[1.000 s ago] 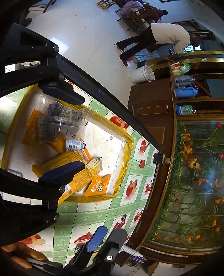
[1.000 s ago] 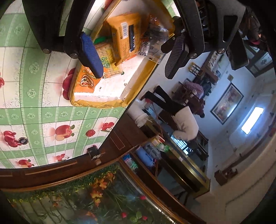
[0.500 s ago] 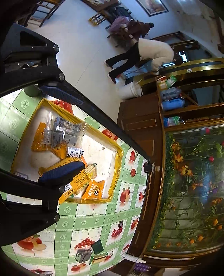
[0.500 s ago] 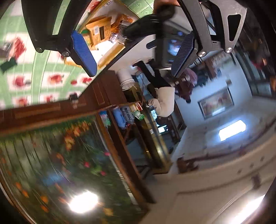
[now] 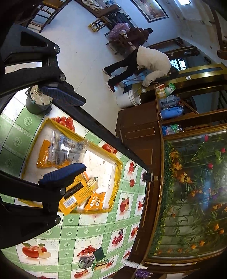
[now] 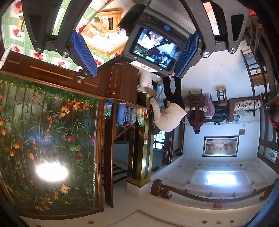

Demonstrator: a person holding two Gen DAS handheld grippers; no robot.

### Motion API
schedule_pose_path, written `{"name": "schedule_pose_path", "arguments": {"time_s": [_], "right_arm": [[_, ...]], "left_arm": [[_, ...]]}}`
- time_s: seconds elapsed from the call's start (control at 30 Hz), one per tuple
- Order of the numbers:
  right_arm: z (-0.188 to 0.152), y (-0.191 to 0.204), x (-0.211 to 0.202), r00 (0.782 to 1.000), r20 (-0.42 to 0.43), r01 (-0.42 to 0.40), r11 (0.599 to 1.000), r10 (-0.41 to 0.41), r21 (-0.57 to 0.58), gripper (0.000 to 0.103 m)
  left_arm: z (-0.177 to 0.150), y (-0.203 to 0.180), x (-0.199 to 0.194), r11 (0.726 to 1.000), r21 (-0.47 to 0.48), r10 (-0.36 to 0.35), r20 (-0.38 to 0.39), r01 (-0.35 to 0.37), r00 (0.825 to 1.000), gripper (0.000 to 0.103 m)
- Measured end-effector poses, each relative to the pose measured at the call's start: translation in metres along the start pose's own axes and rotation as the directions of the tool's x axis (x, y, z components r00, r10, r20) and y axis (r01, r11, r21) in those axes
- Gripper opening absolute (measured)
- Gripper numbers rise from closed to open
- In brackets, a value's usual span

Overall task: Organize snacks
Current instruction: 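Move both open tools away from the tray back over the table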

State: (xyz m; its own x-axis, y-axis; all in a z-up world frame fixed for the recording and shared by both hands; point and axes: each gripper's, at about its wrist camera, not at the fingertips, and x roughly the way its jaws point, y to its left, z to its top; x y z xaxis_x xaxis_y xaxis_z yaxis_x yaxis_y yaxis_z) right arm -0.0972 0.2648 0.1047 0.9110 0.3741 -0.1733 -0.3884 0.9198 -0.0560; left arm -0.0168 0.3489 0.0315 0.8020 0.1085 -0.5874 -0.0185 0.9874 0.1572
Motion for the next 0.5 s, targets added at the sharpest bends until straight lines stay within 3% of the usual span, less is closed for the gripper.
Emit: {"name": "schedule_pose_path", "arguments": {"time_s": [0.5], "right_arm": [[0.006, 0.026, 0.005, 0.997, 0.016, -0.075, 0.997, 0.076, -0.037, 0.092]], "left_arm": [[-0.002, 0.032, -0.003, 0.998, -0.057, 0.009, 0.003, -0.009, 1.0, 0.068]]}}
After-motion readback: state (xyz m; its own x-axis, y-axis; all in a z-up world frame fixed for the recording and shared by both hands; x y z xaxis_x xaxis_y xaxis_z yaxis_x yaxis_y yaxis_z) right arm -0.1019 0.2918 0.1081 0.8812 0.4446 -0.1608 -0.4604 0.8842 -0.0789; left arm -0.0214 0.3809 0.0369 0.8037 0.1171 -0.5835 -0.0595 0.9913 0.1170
